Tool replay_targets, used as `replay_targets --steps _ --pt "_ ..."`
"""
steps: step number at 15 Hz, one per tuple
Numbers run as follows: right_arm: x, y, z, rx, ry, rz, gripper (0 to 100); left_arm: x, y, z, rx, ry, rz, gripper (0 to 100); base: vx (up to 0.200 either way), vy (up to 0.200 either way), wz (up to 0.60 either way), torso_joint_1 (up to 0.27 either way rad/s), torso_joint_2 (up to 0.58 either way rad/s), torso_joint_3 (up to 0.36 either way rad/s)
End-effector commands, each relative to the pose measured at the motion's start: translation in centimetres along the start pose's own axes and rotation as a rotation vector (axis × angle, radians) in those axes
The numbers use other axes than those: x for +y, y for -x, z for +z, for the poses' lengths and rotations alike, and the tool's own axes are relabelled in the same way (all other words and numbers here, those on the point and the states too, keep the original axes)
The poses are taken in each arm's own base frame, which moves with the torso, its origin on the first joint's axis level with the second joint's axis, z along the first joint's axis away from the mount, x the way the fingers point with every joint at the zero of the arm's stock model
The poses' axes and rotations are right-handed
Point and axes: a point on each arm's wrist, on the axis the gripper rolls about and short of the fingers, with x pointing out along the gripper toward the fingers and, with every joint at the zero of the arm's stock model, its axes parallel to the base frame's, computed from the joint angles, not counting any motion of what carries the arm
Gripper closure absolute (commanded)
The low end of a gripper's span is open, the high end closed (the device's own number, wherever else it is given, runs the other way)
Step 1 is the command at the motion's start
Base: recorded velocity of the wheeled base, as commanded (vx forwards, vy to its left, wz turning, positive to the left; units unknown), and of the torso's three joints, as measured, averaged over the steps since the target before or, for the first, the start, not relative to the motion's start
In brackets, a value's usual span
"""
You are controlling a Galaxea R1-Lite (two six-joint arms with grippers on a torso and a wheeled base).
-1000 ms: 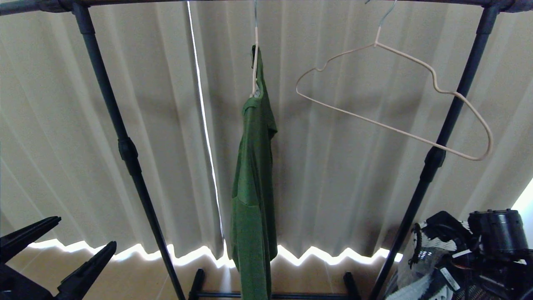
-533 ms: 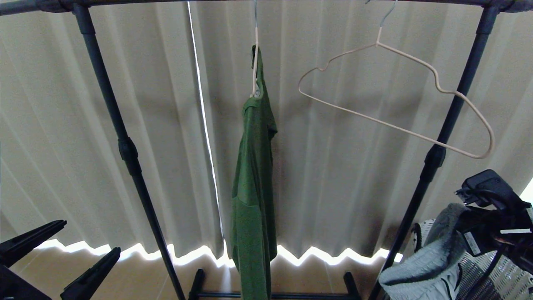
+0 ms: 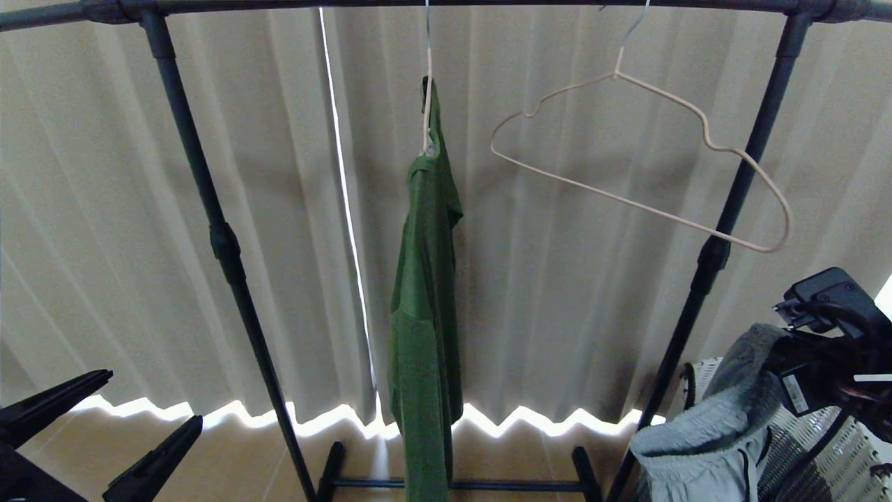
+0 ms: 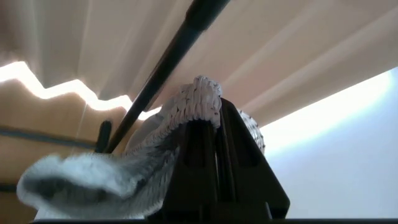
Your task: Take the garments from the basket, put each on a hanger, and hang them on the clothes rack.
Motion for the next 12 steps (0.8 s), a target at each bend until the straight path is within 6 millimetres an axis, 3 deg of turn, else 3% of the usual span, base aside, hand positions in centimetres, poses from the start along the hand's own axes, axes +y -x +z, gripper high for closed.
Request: replay_targets --steps 1,5,7,12 --pt "0.0 0.1 0.0 -0.006 0.001 0.008 100 0.0 0.0 0.0 0.0 0.0 0.0 0 -0.2 0.0 0.0 -0.002 0.0 0.002" --pt "0.1 0.1 -0.2 -0.015 0.0 0.037 100 -0.1 0.0 0.0 -0.001 -0.001 -0.006 0 -0.2 0.0 0.0 0.004 0.0 0.002" --pt "0.1 0.2 -0.1 -0.024 0.0 0.055 100 -0.2 0.0 0.0 -0.002 -0.004 -0.023 0 0.0 0.0 0.0 0.0 0.0 0.0" --pt "1.0 0.5 1.4 -0.107 0.013 0.143 100 -2.3 -0.2 0.9 -0.06 -0.031 -0.271 0 0.0 0.0 0.0 0.0 0.0 0.0"
